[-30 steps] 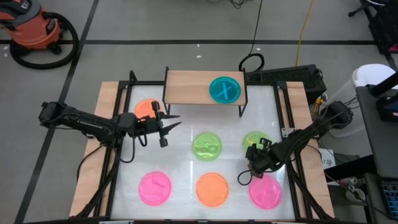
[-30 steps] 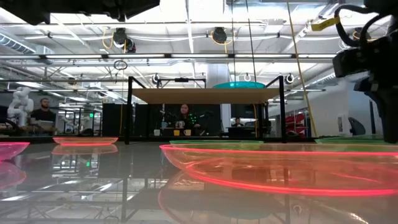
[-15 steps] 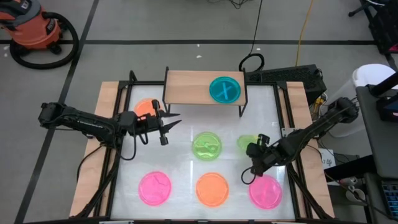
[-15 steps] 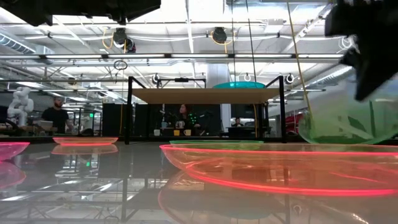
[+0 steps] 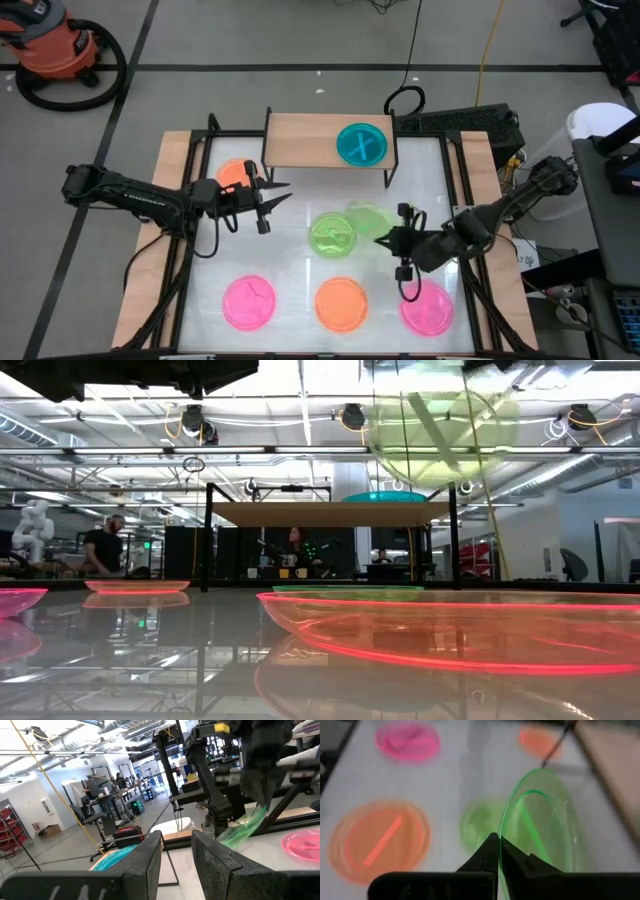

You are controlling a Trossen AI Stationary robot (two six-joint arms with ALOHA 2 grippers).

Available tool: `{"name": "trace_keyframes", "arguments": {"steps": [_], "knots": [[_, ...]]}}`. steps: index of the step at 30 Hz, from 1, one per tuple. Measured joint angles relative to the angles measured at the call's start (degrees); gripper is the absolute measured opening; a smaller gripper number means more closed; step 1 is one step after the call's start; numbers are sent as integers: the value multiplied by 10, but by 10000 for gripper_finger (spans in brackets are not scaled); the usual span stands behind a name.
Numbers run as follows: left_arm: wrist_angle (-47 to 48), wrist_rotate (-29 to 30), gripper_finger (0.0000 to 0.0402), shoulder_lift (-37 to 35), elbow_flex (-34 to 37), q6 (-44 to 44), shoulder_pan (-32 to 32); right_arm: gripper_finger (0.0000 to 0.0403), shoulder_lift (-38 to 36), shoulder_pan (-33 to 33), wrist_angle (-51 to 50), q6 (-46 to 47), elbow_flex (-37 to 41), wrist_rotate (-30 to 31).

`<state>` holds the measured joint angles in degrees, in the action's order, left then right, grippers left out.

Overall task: Place and stack plates onto a shelf
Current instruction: Stack the right green plate on top of the blue plate on the shelf

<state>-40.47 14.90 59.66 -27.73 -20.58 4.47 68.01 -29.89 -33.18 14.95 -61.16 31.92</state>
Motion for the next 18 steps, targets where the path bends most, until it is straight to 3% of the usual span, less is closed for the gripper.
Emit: {"name": "trace_keyframes", "arguments": {"steps": [6, 8, 14, 18], "knots": [[0, 0, 115, 0, 0, 0, 0, 0, 0, 62, 73, -187, -14, 136], [0, 0, 115, 0, 0, 0, 0, 0, 0, 110, 98, -233, -14, 139], [1, 0, 115, 0, 0, 1, 0, 0, 1, 292, 185, -326, -14, -31], [4, 0, 115, 0, 0, 2, 0, 0, 7, 404, 184, -323, -14, -121]]}}
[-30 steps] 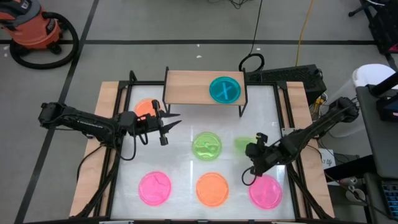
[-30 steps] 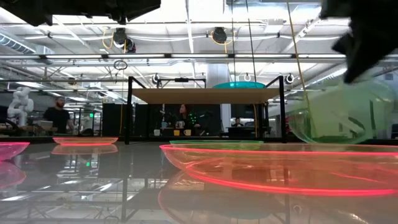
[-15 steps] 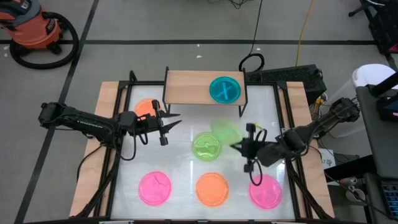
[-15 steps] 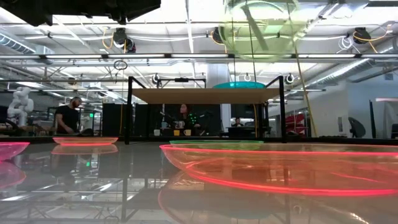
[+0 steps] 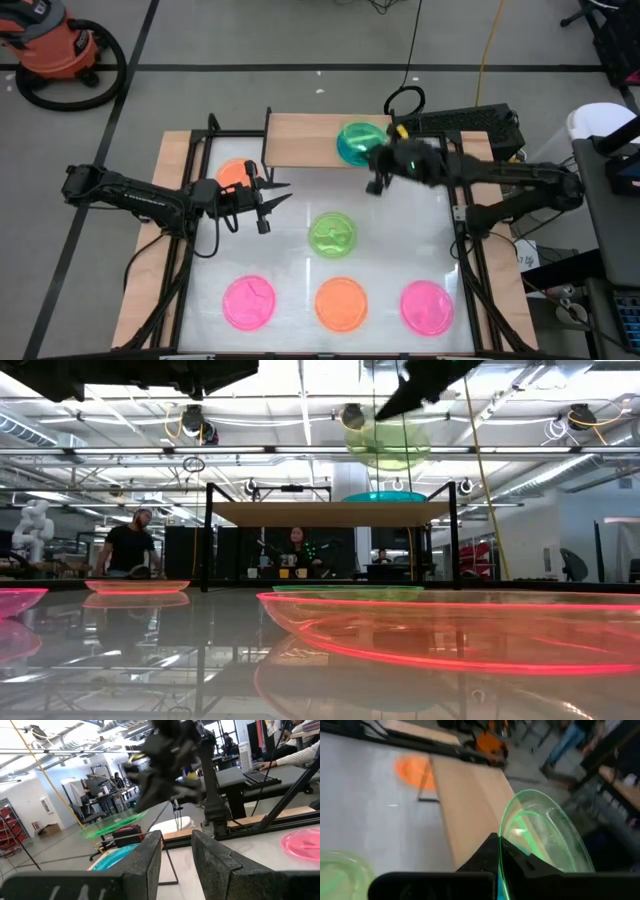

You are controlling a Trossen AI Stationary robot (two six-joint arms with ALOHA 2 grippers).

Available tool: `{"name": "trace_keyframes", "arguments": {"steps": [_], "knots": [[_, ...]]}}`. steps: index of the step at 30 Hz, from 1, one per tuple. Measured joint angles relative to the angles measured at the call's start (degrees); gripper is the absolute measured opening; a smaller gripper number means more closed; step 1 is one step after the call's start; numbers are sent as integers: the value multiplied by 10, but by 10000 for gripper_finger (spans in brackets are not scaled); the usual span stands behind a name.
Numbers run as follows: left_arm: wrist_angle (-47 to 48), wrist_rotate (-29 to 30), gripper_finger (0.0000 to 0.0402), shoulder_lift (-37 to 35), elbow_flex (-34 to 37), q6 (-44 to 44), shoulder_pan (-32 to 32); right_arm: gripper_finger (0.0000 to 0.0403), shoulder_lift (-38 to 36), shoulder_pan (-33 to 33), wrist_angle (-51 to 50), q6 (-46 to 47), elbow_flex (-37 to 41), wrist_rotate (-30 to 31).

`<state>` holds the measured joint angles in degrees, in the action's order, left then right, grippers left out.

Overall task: Place and stack plates onto a shelf
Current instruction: Stack the right green plate on top of the blue plate on the shelf

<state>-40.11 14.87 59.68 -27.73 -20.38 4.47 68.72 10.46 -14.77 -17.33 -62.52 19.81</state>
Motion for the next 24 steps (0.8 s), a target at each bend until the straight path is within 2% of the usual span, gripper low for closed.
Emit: {"name": "trace_keyframes", "arguments": {"steps": [4, 8, 17, 20, 24], "knots": [[0, 0, 115, 0, 0, -1, 0, 0, 15, 62, -3, 16, 0, -59], [0, 0, 115, 0, 0, -1, 0, 0, 36, 79, 15, 17, 0, -111], [0, 0, 115, 0, 0, 10, 0, 4, 100, 80, 13, 13, 1, -109], [9, 0, 115, 0, 0, 10, 0, 22, 108, 80, 12, 15, 1, -109], [20, 0, 115, 0, 0, 11, 0, 65, 103, 80, 11, 31, 1, -108]]}}
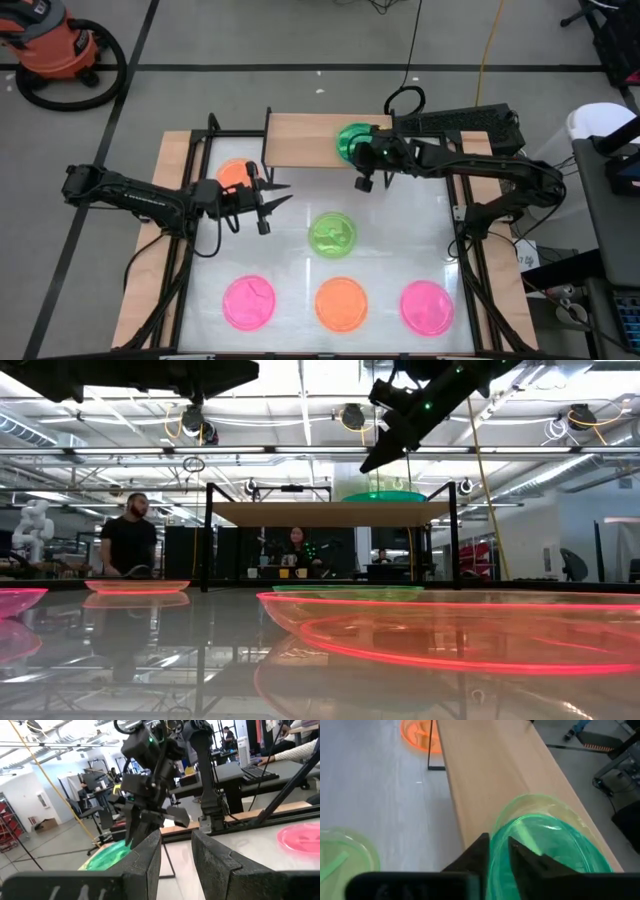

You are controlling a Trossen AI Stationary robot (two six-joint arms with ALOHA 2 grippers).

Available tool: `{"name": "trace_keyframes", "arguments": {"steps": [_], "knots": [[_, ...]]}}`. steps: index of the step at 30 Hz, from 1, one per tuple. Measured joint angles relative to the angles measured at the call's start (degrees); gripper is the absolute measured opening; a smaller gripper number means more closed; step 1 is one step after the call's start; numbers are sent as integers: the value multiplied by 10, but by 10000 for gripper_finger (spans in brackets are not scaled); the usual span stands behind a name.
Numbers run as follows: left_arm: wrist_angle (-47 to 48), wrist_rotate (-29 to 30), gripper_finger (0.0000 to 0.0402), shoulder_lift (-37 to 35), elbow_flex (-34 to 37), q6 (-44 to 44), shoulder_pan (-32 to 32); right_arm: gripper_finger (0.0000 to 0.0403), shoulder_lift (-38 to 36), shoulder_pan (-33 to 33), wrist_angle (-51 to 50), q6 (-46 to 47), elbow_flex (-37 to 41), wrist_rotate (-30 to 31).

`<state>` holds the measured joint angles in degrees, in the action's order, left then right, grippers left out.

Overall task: Place and stack plates onto a shelf
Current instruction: Stack the right green plate on top of the blue plate on the shelf, then stack the green plate on top of the green plate on the shelf

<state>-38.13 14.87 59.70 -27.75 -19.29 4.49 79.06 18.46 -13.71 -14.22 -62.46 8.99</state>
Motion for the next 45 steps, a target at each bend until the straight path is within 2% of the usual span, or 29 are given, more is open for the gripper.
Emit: {"name": "trace_keyframes", "arguments": {"steps": [7, 13, 15, 17, 20, 25, 29, 31, 37, 45], "knots": [[40, 1, 115, 0, -5, 3, 6, 142, -49, -14, -49, 30, 0, 5], [268, -1, 115, 47, -80, 0, 59, 151, -124, -78, -52, 46, 0, 32], [302, -1, 115, 83, -102, 2, 82, 149, -148, -107, -54, 76, 0, 30], [317, -1, 115, 121, -112, 1, 104, 146, -167, -144, -63, 125, 13, 28], [321, -2, 115, 181, -118, -12, 132, 145, -194, -206, -45, 149, 65, 31], [281, -2, 115, 273, -127, -44, 147, 144, -222, -288, 118, 148, 188, 30], [278, 0, 115, 341, -162, -74, 148, 144, -235, -324, 243, 125, 264, 30], [294, 0, 115, 372, -185, -96, 148, 144, -242, -332, 278, 106, 276, 31], [372, 0, 115, 450, -263, -116, 133, 144, -272, -346, 289, 101, 279, 32], [393, -2, 115, 495, -296, -110, 97, 144, -276, -348, 285, 105, 279, 32]]}}
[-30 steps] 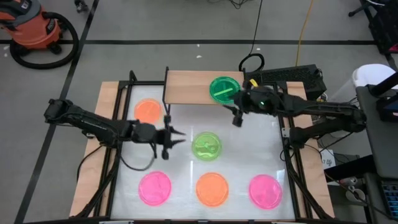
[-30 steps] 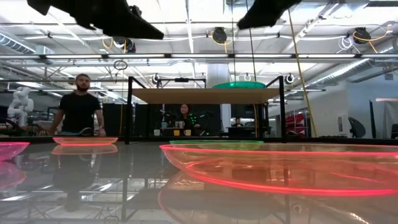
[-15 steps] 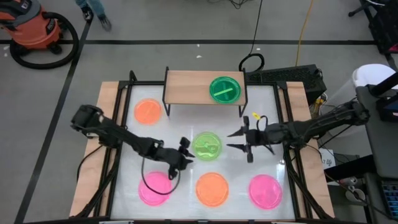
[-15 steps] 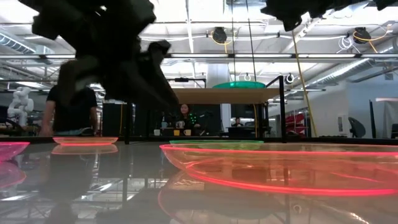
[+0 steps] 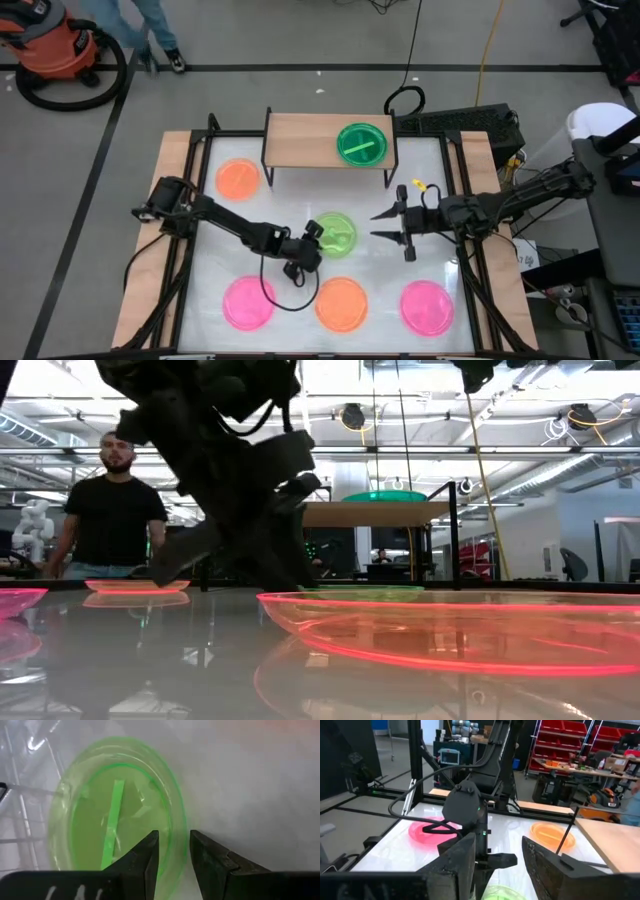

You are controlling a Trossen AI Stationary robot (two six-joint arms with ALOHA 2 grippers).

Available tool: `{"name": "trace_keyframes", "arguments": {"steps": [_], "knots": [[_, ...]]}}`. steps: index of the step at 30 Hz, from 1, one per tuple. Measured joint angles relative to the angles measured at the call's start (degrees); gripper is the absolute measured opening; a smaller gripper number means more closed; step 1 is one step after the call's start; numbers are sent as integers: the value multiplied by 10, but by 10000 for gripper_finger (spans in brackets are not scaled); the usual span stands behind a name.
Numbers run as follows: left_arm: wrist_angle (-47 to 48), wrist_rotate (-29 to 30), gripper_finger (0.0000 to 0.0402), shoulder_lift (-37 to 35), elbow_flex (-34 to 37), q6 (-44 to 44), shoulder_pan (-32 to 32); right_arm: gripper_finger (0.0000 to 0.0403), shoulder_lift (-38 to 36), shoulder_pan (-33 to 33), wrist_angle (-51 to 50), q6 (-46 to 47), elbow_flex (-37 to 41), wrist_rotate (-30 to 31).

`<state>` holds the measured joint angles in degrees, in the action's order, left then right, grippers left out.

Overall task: Place and stack plates onto a shelf
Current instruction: Stack the green plate on top of the green plate on the shelf

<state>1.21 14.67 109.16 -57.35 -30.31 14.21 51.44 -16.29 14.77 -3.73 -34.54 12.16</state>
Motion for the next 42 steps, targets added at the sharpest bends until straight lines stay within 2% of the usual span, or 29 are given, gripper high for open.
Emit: {"name": "trace_keyframes", "arguments": {"steps": [5, 13, 21, 28, 32, 35, 38, 42], "knots": [[5, -4, 104, 1, 0, 0, -6, 144, 2, 0, 0, 0, 0, 0], [-33, 35, 9, 0, 2, -48, 13, 144, 2, 0, 0, 0, 0, 0], [-33, 97, 5, -27, -1, -73, 30, 144, 2, 0, 0, -3, 0, 0], [-39, 110, 4, -109, -2, -121, 26, 144, 2, 1, 3, -6, 0, 0], [-37, 108, 4, -159, -1, -179, -8, 144, 2, 1, 6, -6, 0, 0], [-56, 75, 4, -191, -2, -231, -60, 144, 2, 1, 11, -7, 0, 0], [-69, 6, 4, -204, -20, -251, -126, 144, 1, 1, 22, -18, 0, 0], [0, -60, 4, -193, -84, -247, -208, 144, 0, 1, 40, -35, 0, -1]]}}
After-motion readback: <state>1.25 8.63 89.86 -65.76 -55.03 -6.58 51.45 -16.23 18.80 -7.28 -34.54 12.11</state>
